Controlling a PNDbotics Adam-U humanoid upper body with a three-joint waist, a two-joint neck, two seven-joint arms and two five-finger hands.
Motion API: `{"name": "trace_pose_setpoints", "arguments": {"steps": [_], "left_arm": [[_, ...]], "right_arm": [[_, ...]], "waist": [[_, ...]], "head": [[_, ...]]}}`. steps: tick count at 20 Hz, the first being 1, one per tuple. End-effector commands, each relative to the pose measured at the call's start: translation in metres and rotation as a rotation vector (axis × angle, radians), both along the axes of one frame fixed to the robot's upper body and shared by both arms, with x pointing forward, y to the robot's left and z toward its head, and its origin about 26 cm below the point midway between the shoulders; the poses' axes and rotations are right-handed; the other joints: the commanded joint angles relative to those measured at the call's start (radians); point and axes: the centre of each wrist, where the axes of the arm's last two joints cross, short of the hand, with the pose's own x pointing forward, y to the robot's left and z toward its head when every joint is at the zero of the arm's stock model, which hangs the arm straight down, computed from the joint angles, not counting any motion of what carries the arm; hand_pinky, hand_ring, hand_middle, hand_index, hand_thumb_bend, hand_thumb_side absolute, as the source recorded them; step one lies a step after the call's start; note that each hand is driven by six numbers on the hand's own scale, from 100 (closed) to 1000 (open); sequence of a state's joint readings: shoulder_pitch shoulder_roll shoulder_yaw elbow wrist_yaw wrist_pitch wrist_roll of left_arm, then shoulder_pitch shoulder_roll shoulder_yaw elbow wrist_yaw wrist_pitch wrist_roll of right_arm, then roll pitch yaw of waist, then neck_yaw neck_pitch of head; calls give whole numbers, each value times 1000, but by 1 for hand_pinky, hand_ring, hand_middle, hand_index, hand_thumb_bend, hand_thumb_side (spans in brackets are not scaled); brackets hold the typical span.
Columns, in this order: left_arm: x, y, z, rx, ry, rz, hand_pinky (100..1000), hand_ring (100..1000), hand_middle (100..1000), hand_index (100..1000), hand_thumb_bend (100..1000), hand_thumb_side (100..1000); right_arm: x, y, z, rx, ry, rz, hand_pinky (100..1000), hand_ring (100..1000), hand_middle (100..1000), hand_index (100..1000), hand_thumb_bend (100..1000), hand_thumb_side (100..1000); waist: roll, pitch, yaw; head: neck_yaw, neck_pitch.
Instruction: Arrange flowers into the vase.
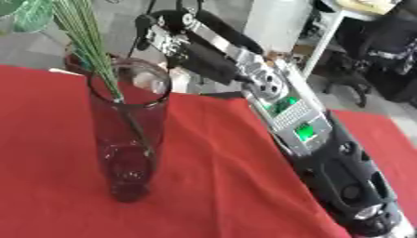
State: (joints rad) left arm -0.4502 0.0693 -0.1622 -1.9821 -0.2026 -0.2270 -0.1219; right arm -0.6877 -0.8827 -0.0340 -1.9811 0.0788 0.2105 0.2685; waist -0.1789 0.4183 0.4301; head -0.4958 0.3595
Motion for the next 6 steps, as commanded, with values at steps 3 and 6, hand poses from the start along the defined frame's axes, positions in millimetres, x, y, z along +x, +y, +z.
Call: {"name": "trace_pose_setpoints", "arguments": {"steps": [3, 6], "left_arm": [[-2, 3, 6, -10, -26, 12, 721, 529, 800, 876, 100, 1000], [-2, 4, 6, -13, -26, 21, 721, 529, 800, 876, 100, 1000]], "right_arm": [[-13, -16, 11, 35, -81, -43, 929, 978, 302, 663, 100, 975], [-14, -25, 7, 76, -98, -51, 931, 979, 299, 666, 100, 970]], "waist": [[18, -25, -16], [25, -25, -27]], "head": [[32, -11], [67, -5]]}}
